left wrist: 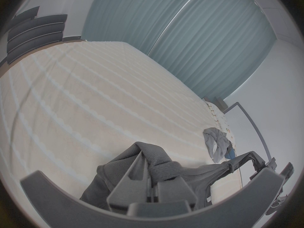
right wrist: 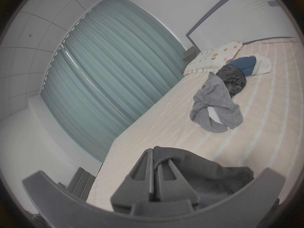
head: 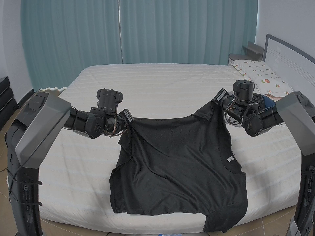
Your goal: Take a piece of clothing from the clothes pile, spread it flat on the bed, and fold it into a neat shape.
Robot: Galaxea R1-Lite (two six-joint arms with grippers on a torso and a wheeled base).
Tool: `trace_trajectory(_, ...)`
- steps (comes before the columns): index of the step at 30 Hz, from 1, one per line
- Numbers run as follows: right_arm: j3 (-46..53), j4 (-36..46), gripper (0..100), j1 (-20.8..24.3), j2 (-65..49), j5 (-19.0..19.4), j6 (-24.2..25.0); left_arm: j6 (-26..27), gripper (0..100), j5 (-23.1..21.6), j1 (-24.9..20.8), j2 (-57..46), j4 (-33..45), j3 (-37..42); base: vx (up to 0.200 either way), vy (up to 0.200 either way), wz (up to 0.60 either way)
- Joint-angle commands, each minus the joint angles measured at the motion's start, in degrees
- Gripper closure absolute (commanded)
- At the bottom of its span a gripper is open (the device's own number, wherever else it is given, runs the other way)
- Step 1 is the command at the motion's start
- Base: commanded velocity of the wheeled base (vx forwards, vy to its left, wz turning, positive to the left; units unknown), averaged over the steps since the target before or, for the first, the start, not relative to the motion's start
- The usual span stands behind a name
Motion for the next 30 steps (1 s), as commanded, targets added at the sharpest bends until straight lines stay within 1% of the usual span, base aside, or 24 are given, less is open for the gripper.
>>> trace_trajectory(1,-0.39,0.00,0,-0.45,4.54,0.18,-0.06,-0.03,100,0.01,0.46,5.15,0.40,-2.71,0.000,0.000,0.00)
trace_trajectory(2,-0.30,0.00,0,-0.45,5.15,0.27,0.03,-0.03,0,0.01,0.37,5.85,0.40,-3.23,0.000,0.000,0.00)
trace_trajectory(10,0.41,-0.79,0,-1.68,8.49,0.53,0.29,-0.12,0,0.10,1.16,7.96,0.31,-4.55,0.000,0.000,0.00)
trace_trajectory(13,-0.82,-2.20,0,-3.26,8.05,-0.17,3.19,-0.73,0,0.72,2.39,7.87,-0.13,-5.08,0.000,0.000,0.00)
trace_trajectory(14,-0.82,-2.20,0,-3.26,8.05,-0.17,3.19,-0.73,0,0.72,2.39,7.87,-0.13,-5.08,0.000,0.000,0.00)
trace_trajectory(15,-3.02,-5.37,0,-4.05,7.70,-0.87,6.62,-2.58,0,1.33,3.00,7.87,-0.21,-6.49,0.000,0.000,0.00)
trace_trajectory(16,-3.99,-5.98,0,-4.40,7.70,-1.31,7.85,-3.98,0,1.77,3.44,7.87,-0.21,-7.37,0.000,0.000,0.00)
trace_trajectory(18,-3.11,-4.57,0,-4.49,7.88,-1.14,7.41,-6.62,0,2.03,3.97,7.87,-0.04,-8.68,0.000,0.000,0.00)
trace_trajectory(19,-1.79,-2.46,0,-4.40,8.05,-1.14,6.27,-7.23,0,1.95,4.15,7.87,0.23,-8.95,0.000,0.000,0.00)
trace_trajectory(20,-1.79,-2.46,0,-4.40,8.05,-1.14,6.27,-7.23,0,1.95,4.15,7.87,0.23,-8.95,0.000,0.000,0.00)
trace_trajectory(21,0.32,1.84,0,-4.40,7.88,-0.79,3.89,-7.41,0,1.95,4.50,7.87,0.49,-8.77,0.000,0.000,0.00)
trace_trajectory(22,2.43,5.36,0,-4.49,7.61,-0.17,2.84,-7.23,0,1.77,4.67,7.87,0.58,-8.16,0.000,0.000,0.00)
trace_trajectory(24,3.83,5.53,0,-4.67,7.79,1.32,2.75,-7.06,0,1.33,4.67,7.87,1.63,-7.54,0.000,0.000,0.00)
trace_trajectory(26,4.01,5.36,0,-4.93,7.96,1.76,2.58,-6.88,0,1.16,4.67,7.79,2.77,-7.37,0.000,0.000,0.00)
trace_trajectory(28,3.92,5.18,0,-5.99,7.35,2.99,3.02,-6.27,0,0.28,4.94,7.79,6.47,-7.54,0.000,0.000,0.00)
trace_trajectory(30,4.01,5.18,0,-6.07,7.09,3.34,3.10,-6.27,0,0.28,5.03,7.87,6.55,-7.54,0.000,0.000,0.00)
